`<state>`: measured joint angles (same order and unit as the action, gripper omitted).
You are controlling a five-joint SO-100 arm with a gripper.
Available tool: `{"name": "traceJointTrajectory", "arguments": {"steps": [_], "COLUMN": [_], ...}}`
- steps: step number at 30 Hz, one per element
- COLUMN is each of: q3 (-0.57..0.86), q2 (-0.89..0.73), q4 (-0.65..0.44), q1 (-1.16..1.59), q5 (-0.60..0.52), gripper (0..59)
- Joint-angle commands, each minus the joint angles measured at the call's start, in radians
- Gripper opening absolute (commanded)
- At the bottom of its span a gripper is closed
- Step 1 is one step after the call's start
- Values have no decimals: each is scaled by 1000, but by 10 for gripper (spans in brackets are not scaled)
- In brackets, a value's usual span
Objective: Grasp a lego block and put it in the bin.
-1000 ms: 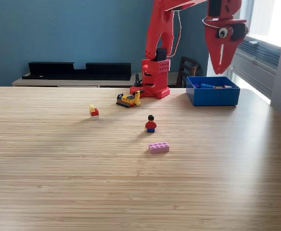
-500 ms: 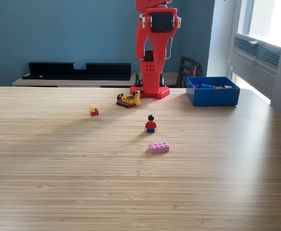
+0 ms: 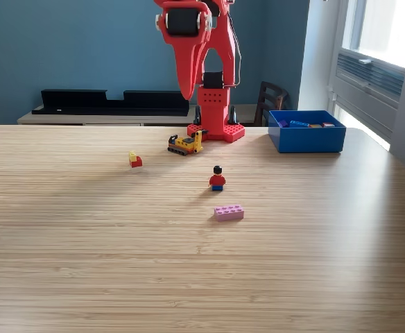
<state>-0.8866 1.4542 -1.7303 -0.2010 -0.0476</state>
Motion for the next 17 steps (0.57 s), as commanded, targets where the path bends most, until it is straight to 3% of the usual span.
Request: {"name": "traceJointTrajectory", "arguments": {"steps": [1, 6, 10, 17], "q3": [28, -123, -222, -314], "q2": [9, 9, 9, 9], "q4": [15, 15, 17, 61], "q1": [-29, -5, 67, 213], "q5": [-51, -104, -83, 54], "gripper": [0, 0, 1, 142]}}
